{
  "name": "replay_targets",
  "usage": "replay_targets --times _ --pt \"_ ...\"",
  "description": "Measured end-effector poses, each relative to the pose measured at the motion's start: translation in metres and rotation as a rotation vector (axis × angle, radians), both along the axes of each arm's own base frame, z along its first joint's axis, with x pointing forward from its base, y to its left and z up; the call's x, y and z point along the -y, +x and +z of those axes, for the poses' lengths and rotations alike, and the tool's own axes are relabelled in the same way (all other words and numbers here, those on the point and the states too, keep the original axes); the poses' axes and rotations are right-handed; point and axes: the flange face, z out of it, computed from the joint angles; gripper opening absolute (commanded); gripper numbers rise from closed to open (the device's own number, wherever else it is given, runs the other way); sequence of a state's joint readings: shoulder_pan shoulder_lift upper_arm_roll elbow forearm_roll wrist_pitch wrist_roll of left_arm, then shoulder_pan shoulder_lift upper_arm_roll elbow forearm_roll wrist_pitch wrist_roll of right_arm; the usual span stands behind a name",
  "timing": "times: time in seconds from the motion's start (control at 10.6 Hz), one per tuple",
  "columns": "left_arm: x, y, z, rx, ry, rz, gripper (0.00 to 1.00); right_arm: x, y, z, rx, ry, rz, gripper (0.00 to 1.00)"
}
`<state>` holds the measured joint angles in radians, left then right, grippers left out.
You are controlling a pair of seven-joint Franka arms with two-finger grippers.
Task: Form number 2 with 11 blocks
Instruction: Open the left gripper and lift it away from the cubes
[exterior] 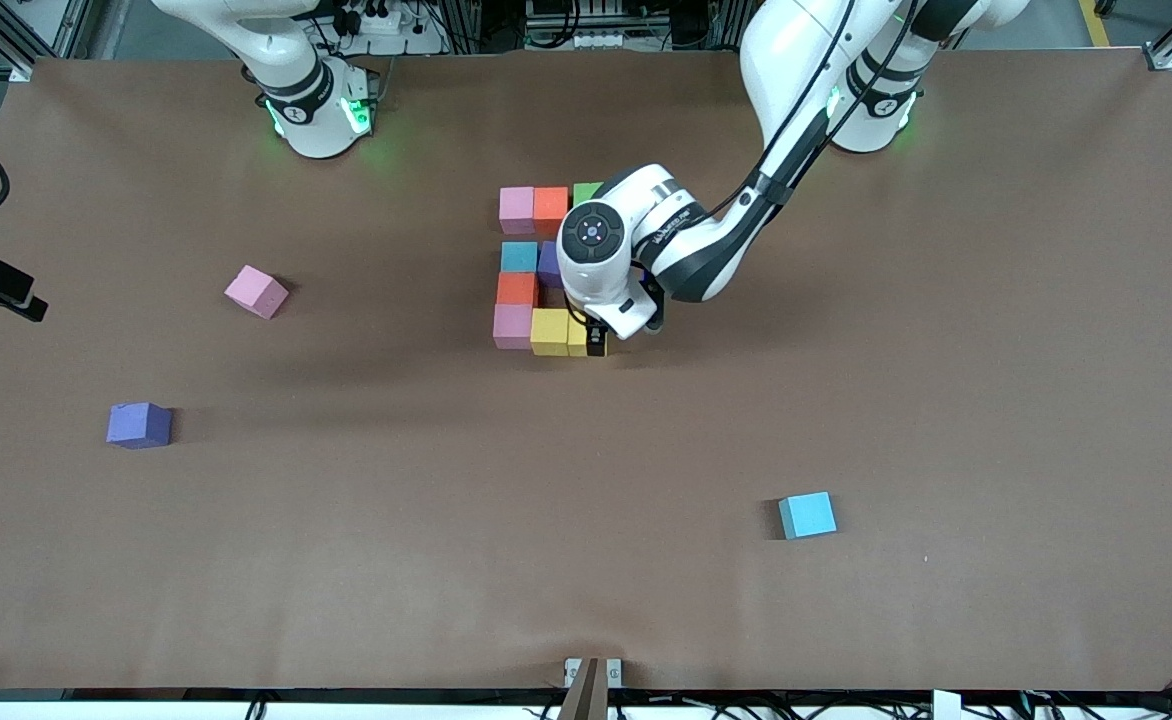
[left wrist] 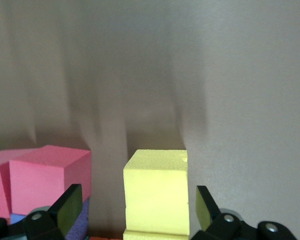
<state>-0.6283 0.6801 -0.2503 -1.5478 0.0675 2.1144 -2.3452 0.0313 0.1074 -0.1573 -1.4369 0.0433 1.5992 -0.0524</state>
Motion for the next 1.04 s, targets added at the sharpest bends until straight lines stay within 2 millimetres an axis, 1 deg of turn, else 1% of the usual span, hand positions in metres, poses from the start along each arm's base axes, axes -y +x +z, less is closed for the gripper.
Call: replay_targets --times 0.09,0.19,0.28,0.38,0.57,0.75,0.94,1.04 --pt "-0.006 0.005 0.005 0.001 0.002 -0.026 1.00 0.000 0.000 0.000 0.000 0.000 0.000 1.00" --pt "-0.016 0.014 0.012 0.001 0.003 -0.059 1.00 0.000 0.000 0.000 0.000 0.000 -0.001 1.00" --pt "-0.028 0.026 0.018 0.000 0.001 -0.090 1.00 0.001 0.000 0.000 0.000 0.000 -0.002 1.00" --pt "-0.046 0.041 0.025 -0.002 0.000 -0.112 1.00 0.002 0.000 0.000 0.000 0.000 -0.003 1.00" --pt "-0.089 0.073 0.043 -0.008 0.002 -0.139 1.00 0.002 0.000 0.000 0.002 -0.001 -0.004 1.00" --pt "-0.137 0.102 0.065 -0.015 0.003 -0.150 1.00 0.002 0.000 0.004 0.010 -0.002 -0.004 1.00" --pt "-0.181 0.122 0.085 -0.035 0.007 -0.182 1.00 0.003 0.000 0.006 0.015 -0.002 -0.005 1.00" --pt "-0.203 0.127 0.095 -0.059 0.012 -0.214 1.00 0.003 0.000 0.006 0.015 -0.002 -0.006 1.00"
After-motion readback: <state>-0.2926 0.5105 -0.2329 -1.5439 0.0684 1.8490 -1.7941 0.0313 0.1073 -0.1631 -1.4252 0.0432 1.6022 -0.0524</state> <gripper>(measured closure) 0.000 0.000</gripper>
